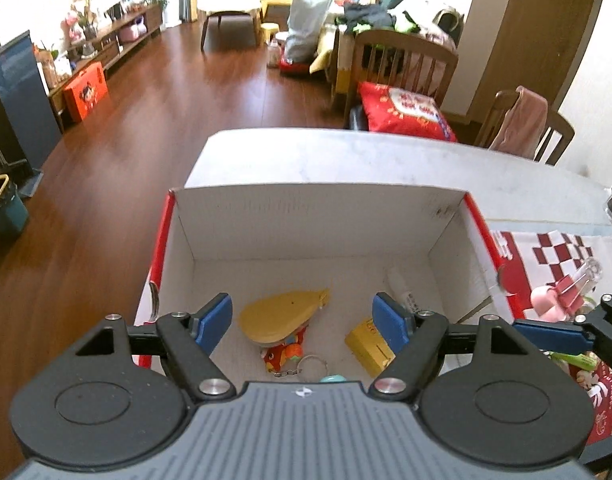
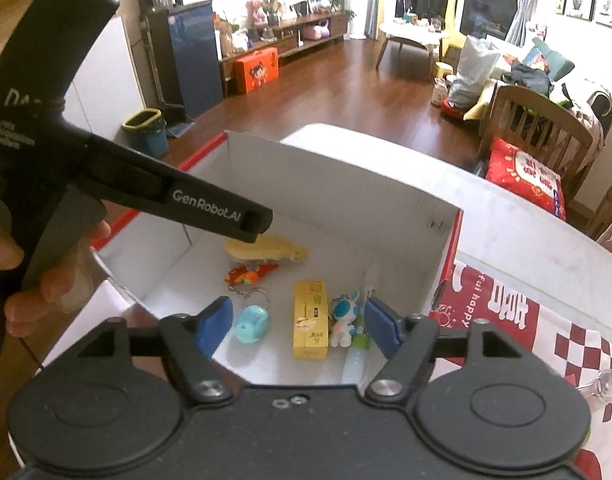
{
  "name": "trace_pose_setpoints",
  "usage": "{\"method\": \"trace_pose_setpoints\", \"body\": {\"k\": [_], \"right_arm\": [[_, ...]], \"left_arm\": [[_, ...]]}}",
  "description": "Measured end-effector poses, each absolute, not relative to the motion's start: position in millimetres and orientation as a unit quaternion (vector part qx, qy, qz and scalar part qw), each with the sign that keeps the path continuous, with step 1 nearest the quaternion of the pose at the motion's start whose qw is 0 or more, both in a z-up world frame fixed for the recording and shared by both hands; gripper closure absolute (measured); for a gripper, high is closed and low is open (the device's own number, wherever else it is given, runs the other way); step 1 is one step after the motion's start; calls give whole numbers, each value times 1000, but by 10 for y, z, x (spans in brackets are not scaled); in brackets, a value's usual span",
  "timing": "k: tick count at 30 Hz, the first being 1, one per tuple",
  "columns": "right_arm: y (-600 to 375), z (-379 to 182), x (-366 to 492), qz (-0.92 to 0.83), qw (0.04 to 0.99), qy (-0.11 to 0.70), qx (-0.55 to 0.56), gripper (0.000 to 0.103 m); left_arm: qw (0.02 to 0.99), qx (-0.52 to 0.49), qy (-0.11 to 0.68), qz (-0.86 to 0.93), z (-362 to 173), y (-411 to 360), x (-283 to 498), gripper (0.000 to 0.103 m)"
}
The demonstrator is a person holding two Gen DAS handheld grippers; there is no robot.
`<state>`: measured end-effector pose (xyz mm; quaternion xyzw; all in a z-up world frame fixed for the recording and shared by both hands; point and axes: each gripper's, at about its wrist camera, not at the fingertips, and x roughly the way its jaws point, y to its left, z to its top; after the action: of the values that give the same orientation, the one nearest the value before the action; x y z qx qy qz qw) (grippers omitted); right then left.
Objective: Organize rigid objects
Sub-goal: 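Withdraw both open grippers from the shoebox back toward the pile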
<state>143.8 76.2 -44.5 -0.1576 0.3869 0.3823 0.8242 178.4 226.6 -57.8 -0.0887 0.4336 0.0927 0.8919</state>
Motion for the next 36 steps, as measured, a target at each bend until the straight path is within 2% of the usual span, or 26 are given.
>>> {"method": "trace_pose_setpoints", "body": {"k": [15, 17, 36], "right_arm": [[148, -65, 1068, 421, 838, 333, -99, 5], [52, -33, 1008, 424, 841, 323, -91, 1], [-1097, -152, 696, 379, 874, 291, -82, 0]], "left_arm": [[919, -94, 376, 70, -222, 1901, 1401, 26], [923, -93, 368, 66, -185, 1831, 1353, 21], [945, -44, 324, 27, -215, 827, 1084, 18]]}}
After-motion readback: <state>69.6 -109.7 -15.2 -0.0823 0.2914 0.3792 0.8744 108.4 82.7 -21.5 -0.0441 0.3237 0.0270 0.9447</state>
